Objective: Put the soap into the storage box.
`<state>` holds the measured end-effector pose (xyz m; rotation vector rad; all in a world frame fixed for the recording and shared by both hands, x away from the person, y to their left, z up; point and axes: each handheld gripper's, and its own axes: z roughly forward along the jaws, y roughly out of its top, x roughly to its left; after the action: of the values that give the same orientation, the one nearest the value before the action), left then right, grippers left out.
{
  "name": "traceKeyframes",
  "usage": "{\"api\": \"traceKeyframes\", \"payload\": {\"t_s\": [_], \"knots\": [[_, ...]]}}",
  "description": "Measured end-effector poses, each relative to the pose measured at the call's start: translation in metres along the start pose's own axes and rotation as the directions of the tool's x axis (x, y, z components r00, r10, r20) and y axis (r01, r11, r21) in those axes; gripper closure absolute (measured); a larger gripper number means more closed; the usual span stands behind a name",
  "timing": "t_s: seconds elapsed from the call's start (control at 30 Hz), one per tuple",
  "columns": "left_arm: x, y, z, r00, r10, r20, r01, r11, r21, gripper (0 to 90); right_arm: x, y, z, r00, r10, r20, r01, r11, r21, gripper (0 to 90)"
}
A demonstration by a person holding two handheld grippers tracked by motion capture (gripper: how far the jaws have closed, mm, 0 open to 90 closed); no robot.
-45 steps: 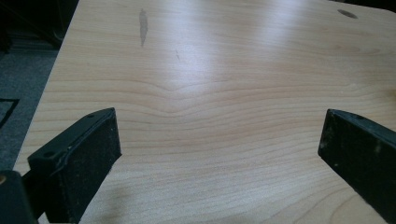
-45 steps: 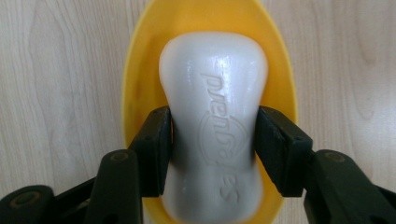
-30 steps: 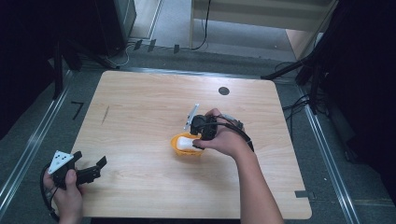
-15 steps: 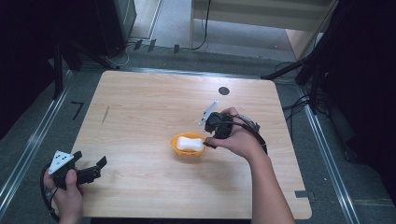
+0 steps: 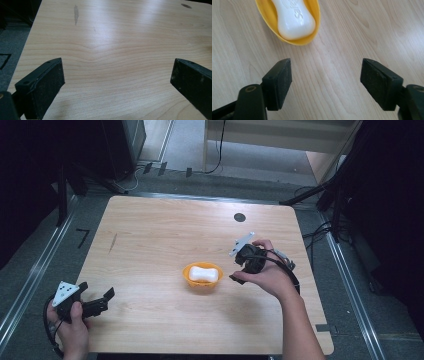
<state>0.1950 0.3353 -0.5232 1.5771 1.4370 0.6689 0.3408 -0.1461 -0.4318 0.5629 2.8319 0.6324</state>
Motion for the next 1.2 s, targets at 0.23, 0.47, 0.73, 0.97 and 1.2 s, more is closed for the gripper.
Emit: {"api": "traceKeyframes", "payload": {"t_s": [0.23,0.47,0.73,0.97,1.2], "knots": [[0.000,0.000,0.000,1.0000,0.001,-0.001,-0.001,1.0000,0.001,0.0,-0.002,-0.027,0.001,0.9970,0.076,0.012,-0.076,0.997,-0.024,20.2],[0.000,0.000,0.000,1.0000,0.004,-0.003,-0.004,1.0000,0.002,0.0,0.000,-0.050,0.001,0.9889,0.144,0.037,-0.142,0.988,-0.064,14.3],[0.000,0.000,0.000,1.0000,0.002,-0.001,-0.002,1.0000,-0.002,0.0,0.004,-0.082,0.001,0.9721,0.229,0.051,-0.222,0.968,-0.119,12.6],[-0.001,0.000,0.000,1.0000,0.004,-0.002,-0.004,1.0000,0.000,0.0,0.008,-0.103,0.002,0.9593,0.277,0.057,-0.267,0.953,-0.142,8.8],[0.000,0.000,0.000,1.0000,0.001,0.001,-0.001,1.0000,-0.004,0.0,0.013,-0.130,0.000,0.9404,0.335,0.058,-0.319,0.928,-0.191,6.5]]}}
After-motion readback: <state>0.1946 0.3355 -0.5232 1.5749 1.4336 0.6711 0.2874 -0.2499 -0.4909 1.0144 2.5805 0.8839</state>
